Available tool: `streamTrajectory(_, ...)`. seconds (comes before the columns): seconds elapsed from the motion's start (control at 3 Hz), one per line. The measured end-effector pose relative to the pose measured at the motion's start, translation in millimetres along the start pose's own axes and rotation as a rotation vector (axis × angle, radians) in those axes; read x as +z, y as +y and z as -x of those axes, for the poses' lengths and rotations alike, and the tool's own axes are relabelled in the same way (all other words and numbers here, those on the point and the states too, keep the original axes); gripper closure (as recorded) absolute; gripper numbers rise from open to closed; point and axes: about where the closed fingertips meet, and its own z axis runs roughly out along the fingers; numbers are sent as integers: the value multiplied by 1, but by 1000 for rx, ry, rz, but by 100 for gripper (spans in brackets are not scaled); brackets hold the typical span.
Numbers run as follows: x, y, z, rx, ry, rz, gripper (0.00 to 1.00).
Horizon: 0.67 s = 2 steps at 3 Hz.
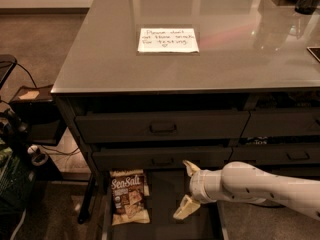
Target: Pick brown chip bag from bottom drawer and place on counter
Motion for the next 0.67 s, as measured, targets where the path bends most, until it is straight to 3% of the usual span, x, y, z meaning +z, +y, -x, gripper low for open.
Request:
streamTrajectory(0.33,7,1,-1,4,-5,4,0)
streamTrajectory(0.67,29,17,-9,9,-43,28,0)
